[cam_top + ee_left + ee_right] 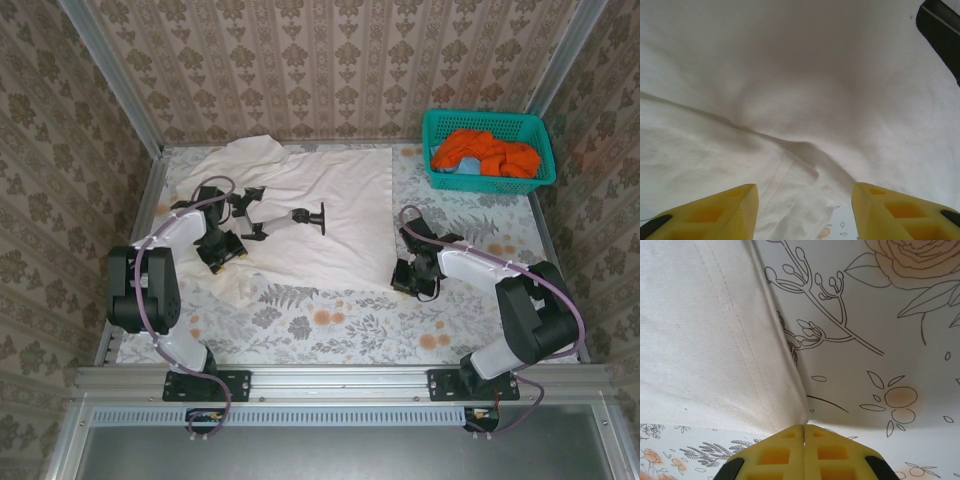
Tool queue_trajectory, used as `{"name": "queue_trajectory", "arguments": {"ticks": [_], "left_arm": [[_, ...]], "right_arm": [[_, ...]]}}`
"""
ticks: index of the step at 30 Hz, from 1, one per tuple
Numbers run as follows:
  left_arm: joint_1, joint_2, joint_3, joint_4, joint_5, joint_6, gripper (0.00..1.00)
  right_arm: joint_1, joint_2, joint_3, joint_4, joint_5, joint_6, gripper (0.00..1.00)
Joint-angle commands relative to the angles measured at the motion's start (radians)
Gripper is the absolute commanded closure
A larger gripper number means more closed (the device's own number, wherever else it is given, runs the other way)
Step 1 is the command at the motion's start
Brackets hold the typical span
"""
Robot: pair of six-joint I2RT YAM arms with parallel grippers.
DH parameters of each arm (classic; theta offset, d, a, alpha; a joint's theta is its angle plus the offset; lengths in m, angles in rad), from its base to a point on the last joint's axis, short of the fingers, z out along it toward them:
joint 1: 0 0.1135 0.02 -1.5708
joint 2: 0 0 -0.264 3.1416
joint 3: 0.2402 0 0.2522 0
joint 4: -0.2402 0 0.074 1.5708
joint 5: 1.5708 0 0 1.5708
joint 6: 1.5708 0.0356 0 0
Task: Fold and stack the t-shirts
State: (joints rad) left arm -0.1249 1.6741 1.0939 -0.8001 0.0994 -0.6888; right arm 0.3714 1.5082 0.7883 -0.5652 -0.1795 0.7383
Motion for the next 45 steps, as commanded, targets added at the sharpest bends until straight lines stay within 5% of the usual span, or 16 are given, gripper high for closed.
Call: {"name": "queue_trajectory", "arguments": {"ticks": [1,32,40,45], "left_arm": [[-0.008,0.017,0.028,-0.001,-0.008,-0.033,0.50],[-0.042,0.035,-0.022,0.007,-0.039,-0.051,0.75],[-0.042,0.005,-0.017,-0.026,-0.061,-0.041,1.00],[-0.024,-0.126,-0.047,-0.096,-0.120,-0.015,1.00]], "right_arm": [[0.005,-0.019,-0.024,-0.013,0.006,0.021,1.00],[0.000,-0.023,-0.035,-0.008,0.006,0.009,1.00],[-0.008,-0.034,-0.031,-0.024,0.028,0.012,1.00],[-0.049,-0.091,-0.055,-0.045,0.043,0.025,1.00]]}}
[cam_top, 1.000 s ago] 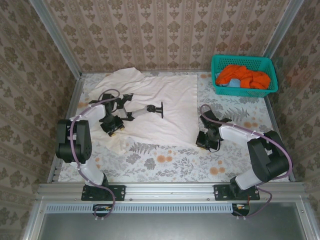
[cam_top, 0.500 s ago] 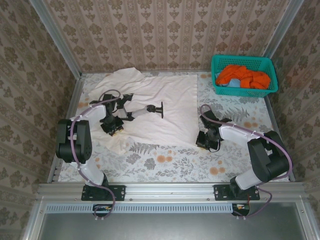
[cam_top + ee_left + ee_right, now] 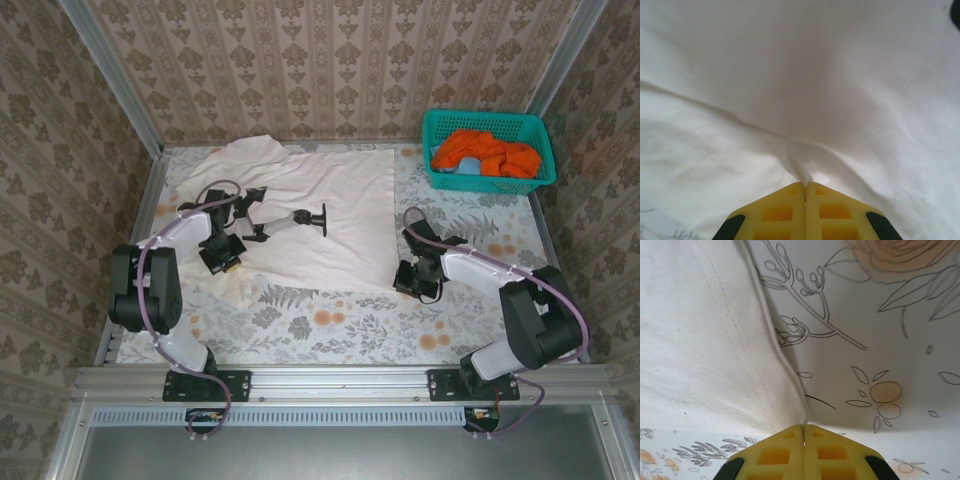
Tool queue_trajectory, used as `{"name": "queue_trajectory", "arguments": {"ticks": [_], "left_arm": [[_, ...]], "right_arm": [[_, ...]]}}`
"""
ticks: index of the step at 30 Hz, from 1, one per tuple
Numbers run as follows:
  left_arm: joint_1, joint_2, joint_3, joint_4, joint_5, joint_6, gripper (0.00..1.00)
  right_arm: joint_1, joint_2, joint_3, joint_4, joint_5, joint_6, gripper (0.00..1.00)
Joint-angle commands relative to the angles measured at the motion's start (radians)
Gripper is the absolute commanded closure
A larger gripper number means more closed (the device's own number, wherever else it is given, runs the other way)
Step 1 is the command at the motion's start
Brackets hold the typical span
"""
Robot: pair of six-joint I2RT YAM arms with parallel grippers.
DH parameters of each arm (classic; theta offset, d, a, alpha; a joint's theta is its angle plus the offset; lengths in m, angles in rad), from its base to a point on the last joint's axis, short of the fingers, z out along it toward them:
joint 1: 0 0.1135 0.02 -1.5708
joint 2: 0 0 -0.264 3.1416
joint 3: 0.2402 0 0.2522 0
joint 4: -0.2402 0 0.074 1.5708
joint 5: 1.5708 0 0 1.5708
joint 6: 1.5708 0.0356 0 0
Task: Fold and stack the t-shirts
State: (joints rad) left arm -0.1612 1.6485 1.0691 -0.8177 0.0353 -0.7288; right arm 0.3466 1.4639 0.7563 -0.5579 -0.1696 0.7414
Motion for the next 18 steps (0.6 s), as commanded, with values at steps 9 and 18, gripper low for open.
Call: {"name": "queue_trajectory", "arguments": {"ticks": [9,18], "left_arm": [[0.111,-0.399,-0.184,-0.190,-0.073,0.051,1.00],[0.057,-0.674,-0.274,-0.371,-0.085,-0.121,1.00]], "right_arm": [[-0.078,-0.137,-0.080,-0.095,0.036,0.021,1.00],[-0.157,-0.245,-0.135,-0.160,0.038,0.049,1.00]]}}
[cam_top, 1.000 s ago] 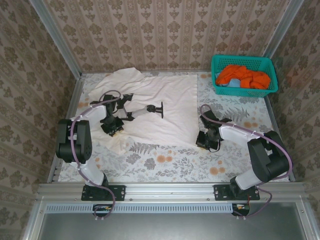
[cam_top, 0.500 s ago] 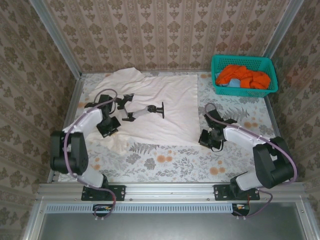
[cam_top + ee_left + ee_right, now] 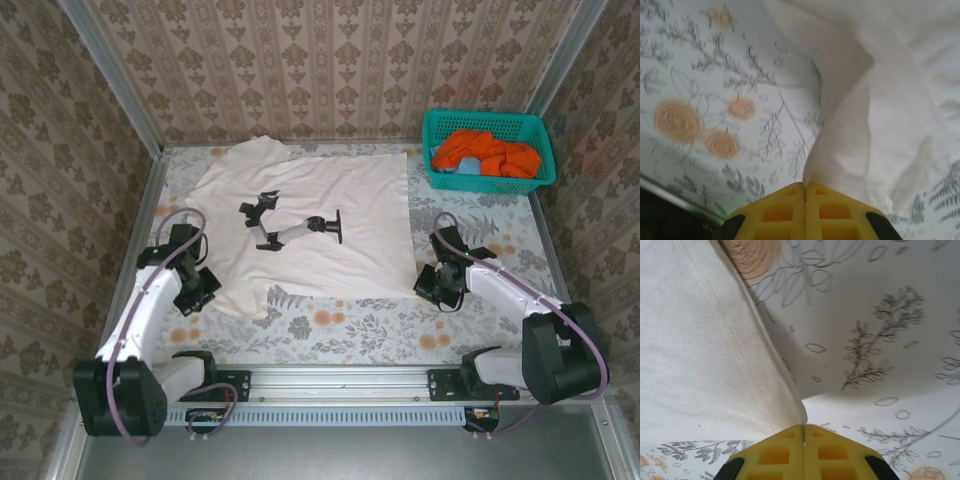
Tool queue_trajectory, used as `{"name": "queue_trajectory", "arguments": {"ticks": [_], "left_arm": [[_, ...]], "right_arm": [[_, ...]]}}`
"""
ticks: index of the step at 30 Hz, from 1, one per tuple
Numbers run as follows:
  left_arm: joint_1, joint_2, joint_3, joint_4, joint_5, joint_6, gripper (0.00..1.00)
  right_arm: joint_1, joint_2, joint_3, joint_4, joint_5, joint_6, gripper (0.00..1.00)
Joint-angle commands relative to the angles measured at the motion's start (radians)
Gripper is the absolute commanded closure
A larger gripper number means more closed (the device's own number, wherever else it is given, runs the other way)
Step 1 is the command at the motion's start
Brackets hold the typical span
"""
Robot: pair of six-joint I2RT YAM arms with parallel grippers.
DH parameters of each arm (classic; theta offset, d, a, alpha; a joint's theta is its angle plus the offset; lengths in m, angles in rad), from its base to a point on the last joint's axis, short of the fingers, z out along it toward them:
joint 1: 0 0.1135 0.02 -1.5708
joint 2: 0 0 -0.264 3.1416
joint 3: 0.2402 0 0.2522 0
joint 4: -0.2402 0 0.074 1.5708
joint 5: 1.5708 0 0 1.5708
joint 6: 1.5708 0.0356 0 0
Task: Fold and stack the t-shirts
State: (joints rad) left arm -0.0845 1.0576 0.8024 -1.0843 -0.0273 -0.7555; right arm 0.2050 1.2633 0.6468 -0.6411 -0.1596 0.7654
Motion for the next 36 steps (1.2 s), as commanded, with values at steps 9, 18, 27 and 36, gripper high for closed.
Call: {"name": "queue_trajectory", "arguments": {"ticks": [9,18,27,36], "left_arm": [[-0.018,-0.291,0.008,-0.273,-0.048,-0.181,1.00],[-0.018,-0.191,0.065,-0.294,0.035,-0.086,1.00],[-0.008,0.029,0.268,-0.181,0.058,0.026,1.00],[0.031,0.444,0.665,-0.116,0.095,0.232,1.00]], "right_arm": [[-0.046,-0.117,-0.075,-0.119,0.041,0.046,1.00],[-0.040,-0.130,-0.084,-0.105,0.024,0.068,1.00],[-0.039,-0.035,0.127,-0.107,0.049,0.012,1.00],[-0.079,0.245,0.405,-0.111,0.099,-0.090,1.00]]}}
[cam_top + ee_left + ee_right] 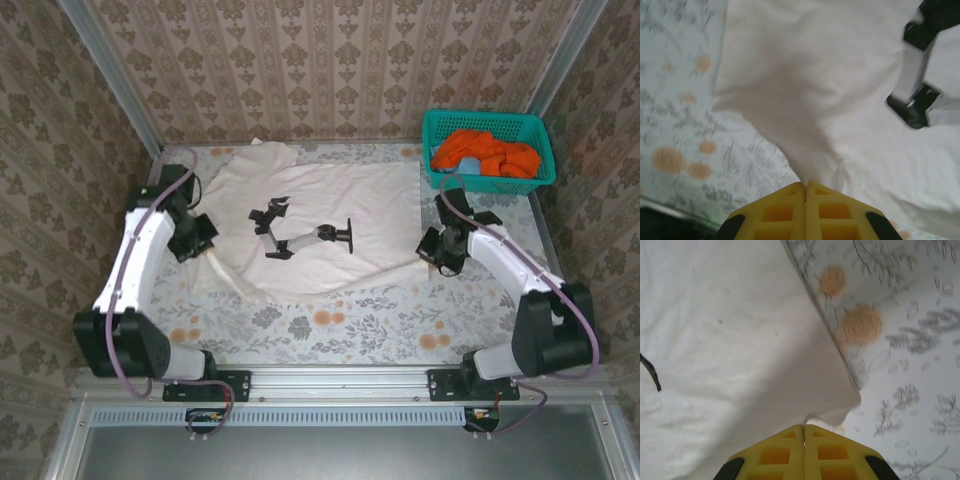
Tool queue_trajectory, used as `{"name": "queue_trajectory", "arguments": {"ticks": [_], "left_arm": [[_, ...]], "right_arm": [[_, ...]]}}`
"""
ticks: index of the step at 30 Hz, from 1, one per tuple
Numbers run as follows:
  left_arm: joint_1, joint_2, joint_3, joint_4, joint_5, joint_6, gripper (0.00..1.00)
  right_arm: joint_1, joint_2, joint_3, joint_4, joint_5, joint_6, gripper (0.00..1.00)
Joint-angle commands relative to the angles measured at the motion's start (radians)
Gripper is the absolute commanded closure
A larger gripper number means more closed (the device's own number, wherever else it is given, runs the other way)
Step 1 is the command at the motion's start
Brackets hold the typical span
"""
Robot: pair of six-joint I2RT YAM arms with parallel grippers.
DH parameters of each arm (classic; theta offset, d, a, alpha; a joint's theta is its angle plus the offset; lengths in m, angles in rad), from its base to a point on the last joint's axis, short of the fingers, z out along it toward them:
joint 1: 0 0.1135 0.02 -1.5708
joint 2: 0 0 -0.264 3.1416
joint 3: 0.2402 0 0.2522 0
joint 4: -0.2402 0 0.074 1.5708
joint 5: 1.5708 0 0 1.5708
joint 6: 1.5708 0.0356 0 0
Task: Fold and stack the t-shirts
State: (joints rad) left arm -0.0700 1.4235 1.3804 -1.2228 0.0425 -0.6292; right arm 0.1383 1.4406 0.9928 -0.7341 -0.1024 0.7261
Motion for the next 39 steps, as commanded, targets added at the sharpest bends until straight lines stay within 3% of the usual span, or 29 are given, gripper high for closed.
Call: {"name": "queue_trajectory", "arguments": {"ticks": [1,16,18,20,21,22,25,28,30,33,36,39], "left_arm": [[0.020,0.127,0.133,0.023,0.029,0.125,1.00],[0.058,0.671,0.618,-0.030,0.073,0.176,1.00],[0.064,0.719,0.684,-0.044,0.077,0.170,0.90],[0.077,0.752,0.754,-0.061,0.073,0.162,0.83],[0.088,0.761,0.785,-0.067,0.068,0.156,0.70],[0.100,0.766,0.814,-0.069,0.066,0.151,0.64],[0.123,0.751,0.864,-0.084,0.046,0.145,0.52],[0.119,0.654,0.742,-0.030,0.044,0.151,0.59],[0.101,0.545,0.566,0.056,0.086,0.153,0.61],[0.069,0.405,0.287,0.179,0.173,0.138,0.74],[0.046,0.320,0.060,0.281,0.249,0.117,0.85],[0.038,0.295,-0.081,0.348,0.248,0.118,0.87]], "right_arm": [[-0.016,0.101,0.090,-0.022,0.048,-0.061,1.00],[-0.052,0.415,0.313,-0.010,0.134,-0.097,1.00],[-0.058,0.423,0.328,-0.019,0.134,-0.100,1.00],[-0.065,0.415,0.341,-0.033,0.148,-0.104,0.74],[-0.069,0.406,0.345,-0.040,0.155,-0.108,0.64],[-0.075,0.388,0.349,-0.047,0.157,-0.112,0.52],[-0.085,0.324,0.338,-0.053,0.153,-0.126,0.40],[-0.078,0.226,0.257,0.017,0.067,-0.108,0.44],[-0.054,0.160,0.168,0.107,-0.040,-0.087,0.52],[0.016,0.105,0.057,0.230,-0.166,-0.047,0.63],[0.098,0.125,0.014,0.283,-0.197,-0.033,0.75],[0.142,0.197,0.018,0.288,-0.187,-0.026,0.83]]}}
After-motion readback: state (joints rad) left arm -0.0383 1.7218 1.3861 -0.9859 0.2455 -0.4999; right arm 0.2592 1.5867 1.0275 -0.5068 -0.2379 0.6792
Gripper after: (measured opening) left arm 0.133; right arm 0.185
